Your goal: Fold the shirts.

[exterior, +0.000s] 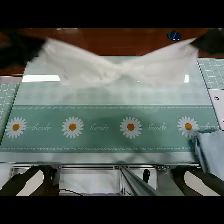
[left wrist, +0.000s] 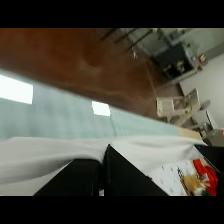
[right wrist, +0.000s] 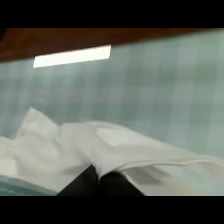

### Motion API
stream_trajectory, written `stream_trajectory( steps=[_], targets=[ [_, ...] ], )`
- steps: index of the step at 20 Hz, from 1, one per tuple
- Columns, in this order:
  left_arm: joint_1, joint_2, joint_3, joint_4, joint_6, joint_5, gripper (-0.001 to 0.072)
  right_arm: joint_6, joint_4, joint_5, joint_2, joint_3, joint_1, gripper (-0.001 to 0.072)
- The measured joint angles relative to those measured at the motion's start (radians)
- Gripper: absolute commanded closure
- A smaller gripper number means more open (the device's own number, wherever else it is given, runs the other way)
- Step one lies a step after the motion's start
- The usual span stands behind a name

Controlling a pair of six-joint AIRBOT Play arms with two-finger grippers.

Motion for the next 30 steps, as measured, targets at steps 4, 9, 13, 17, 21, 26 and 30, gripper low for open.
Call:
stream_trajectory(
  steps=[4, 9, 13, 17, 21, 26, 30],
  targets=[
    [0.174, 0.083, 0.278, 0.078, 0.005, -0.083, 0.0687, 0.032, -0.124, 0.047, 0.214, 0.113, 0.0, 0.0693],
    [0.233, 0.259, 0.395, 0.356, -0.04, -0.11, 0.0687, 0.092, -0.267, 0.139, 0.452, 0.147, 0.001, 0.0693],
    [0.113, 0.394, 0.415, 0.742, -0.133, -0.088, 0.0687, 0.146, -0.373, 0.297, 0.566, 0.14, 0.001, 0.0694],
    [-0.023, 0.432, 0.373, 1.047, -0.215, -0.079, 0.0687, 0.196, -0.41, 0.452, 0.644, -0.003, 0.001, 0.0693],
    [-0.085, 0.345, 0.208, 1.066, -0.264, -0.059, 0.0687, 0.225, -0.388, 0.455, 0.69, -0.293, 0.001, 0.0694],
    [-0.139, 0.035, 0.06, 0.991, -0.275, 0.053, 0.0687, 0.18, -0.31, 0.2, 0.559, -0.619, 0.001, 0.0693],
    [-0.154, -0.26, 0.093, 0.855, -0.299, 0.114, 0.0686, 0.083, -0.202, -0.037, 0.266, -0.678, 0.001, 0.0694]
  ],
)
